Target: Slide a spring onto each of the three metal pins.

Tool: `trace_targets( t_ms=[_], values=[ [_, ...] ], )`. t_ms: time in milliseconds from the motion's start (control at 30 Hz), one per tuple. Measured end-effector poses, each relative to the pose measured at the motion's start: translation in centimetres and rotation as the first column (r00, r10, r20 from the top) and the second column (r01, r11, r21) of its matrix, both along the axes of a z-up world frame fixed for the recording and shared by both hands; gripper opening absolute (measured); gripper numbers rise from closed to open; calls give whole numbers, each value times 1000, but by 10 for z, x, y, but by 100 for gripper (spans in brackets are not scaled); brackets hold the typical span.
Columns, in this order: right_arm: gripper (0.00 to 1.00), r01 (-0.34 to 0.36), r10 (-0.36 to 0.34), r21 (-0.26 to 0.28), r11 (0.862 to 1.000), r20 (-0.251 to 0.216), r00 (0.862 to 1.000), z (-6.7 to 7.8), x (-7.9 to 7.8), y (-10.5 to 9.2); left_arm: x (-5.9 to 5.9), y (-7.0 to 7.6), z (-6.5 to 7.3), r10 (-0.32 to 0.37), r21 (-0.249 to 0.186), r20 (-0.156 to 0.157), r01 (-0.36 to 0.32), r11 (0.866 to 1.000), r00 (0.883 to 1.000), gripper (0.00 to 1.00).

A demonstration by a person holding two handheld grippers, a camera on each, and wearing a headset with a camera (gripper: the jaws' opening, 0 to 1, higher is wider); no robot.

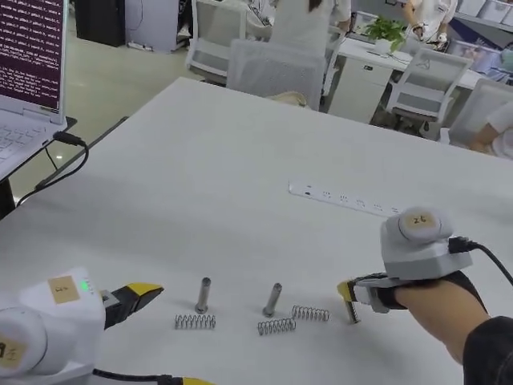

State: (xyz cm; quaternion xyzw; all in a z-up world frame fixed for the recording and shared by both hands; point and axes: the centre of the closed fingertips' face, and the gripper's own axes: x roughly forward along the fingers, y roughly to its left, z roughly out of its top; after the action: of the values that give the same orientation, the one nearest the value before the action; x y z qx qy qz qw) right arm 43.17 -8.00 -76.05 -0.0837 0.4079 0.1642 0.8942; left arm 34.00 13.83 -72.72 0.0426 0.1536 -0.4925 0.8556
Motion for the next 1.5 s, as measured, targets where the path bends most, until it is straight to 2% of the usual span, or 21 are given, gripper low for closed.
trace_targets(
  t_ms=[667,1100,1500],
  values=[
    [6,1,-2,18,1000,28,1000,12,-20,5,-2,-4,5,-21,-3,13,21,1000,1000,83],
    [6,4,-6,34,999,40,999,14,-33,9,-5,-5,6,-33,0,19,33,999,999,83],
    [6,5,-7,49,999,33,999,14,-39,13,-6,-5,7,-35,2,21,35,999,999,83]
  ],
)
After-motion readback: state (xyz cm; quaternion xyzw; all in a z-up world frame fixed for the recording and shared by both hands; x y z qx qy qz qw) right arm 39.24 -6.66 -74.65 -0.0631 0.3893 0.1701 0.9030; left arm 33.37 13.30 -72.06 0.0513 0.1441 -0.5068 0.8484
